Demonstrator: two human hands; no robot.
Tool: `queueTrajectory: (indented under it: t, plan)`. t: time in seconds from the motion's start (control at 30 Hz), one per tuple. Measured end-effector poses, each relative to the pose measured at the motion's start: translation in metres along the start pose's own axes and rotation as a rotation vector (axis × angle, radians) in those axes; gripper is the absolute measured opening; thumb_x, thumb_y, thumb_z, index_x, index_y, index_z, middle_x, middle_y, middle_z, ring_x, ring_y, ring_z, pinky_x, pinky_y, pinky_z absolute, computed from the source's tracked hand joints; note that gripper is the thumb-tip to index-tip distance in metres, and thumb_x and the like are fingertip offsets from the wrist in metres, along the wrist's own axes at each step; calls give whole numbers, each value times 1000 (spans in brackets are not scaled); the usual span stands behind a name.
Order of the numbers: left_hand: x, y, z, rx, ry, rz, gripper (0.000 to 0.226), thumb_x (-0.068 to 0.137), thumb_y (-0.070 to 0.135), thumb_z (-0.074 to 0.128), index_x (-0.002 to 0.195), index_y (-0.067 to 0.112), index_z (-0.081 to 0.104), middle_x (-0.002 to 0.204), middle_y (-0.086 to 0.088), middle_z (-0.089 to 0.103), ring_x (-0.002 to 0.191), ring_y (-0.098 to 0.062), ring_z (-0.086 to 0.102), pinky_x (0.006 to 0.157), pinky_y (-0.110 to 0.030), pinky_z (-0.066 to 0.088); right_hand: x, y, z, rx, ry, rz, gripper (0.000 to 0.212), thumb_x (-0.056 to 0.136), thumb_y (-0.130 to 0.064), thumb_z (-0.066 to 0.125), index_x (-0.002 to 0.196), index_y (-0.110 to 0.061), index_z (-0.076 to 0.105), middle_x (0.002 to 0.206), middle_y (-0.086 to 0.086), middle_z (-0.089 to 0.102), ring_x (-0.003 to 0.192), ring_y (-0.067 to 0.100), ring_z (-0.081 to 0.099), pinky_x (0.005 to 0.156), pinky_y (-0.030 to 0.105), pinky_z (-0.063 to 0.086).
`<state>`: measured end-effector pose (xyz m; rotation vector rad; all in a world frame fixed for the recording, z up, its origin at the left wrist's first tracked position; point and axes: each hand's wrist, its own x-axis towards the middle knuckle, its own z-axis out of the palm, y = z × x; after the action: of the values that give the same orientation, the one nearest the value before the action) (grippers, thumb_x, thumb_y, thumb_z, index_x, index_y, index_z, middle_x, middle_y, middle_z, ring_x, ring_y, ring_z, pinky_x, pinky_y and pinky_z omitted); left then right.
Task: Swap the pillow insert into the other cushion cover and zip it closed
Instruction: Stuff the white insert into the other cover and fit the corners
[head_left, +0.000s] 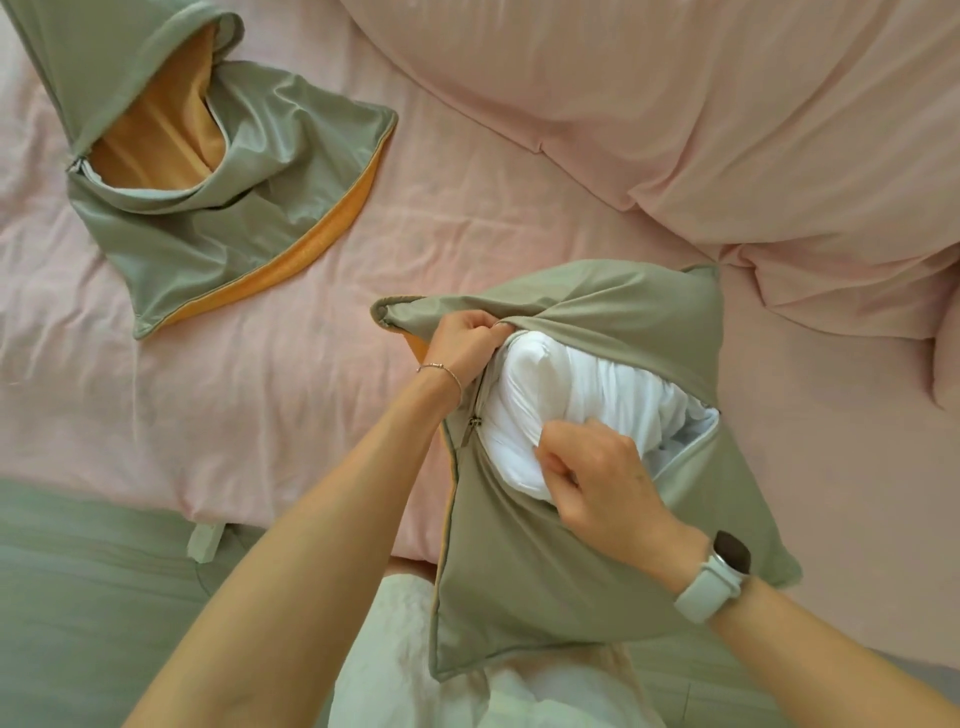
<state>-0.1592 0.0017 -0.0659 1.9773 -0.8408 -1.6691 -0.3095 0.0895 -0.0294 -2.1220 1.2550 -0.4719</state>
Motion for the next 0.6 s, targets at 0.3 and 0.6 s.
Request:
queueTrajectory:
  t: [0.3,0.6]
  plan:
    - [-20,-13,-37,-395,-380,-50,19,85,3,57,103,3,59,85,-6,60,73,-14,59,65,-21,51,56,-3,-25,-33,223,71,44,83,-34,55,117,-5,55,105,8,59,94,19,50,84,31,41]
    - [-37,-27,-35,-216,-300,129,14,84,-3,60,82,10,63,75,0,67,72,-9,61,73,-22,52,43,-3,-16,-84,108,-194,12,86,-18,51,92,-11,59,82,3,59,86,18,46,75,30,34]
